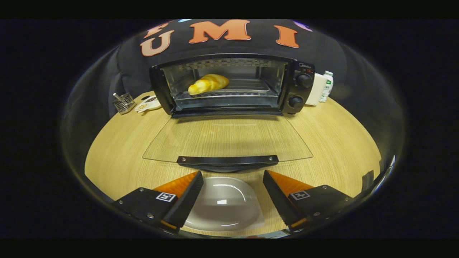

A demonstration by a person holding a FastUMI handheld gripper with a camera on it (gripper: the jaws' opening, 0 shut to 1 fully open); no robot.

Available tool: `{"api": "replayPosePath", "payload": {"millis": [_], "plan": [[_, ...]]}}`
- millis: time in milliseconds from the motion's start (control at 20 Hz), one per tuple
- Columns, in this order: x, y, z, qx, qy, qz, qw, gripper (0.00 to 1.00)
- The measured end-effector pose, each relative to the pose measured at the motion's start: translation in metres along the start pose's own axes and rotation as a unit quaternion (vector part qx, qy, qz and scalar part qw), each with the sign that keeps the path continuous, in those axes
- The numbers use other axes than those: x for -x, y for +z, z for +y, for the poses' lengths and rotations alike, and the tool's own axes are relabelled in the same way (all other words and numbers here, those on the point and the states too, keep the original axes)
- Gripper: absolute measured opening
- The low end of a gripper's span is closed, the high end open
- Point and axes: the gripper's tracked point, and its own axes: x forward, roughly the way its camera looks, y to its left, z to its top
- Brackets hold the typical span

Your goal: Open the toaster oven, put the food inside, and close the toaster oven door.

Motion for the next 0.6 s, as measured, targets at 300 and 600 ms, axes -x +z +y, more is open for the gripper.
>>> {"api": "replayPosePath", "payload": {"millis": [300,600], "plan": [[0.002,0.005,-0.001,-0.004,-0.007,-0.002,1.000,1.00],[0.027,0.047,0.000,-0.019,-0.001,-0.060,0.998,1.00]]}}
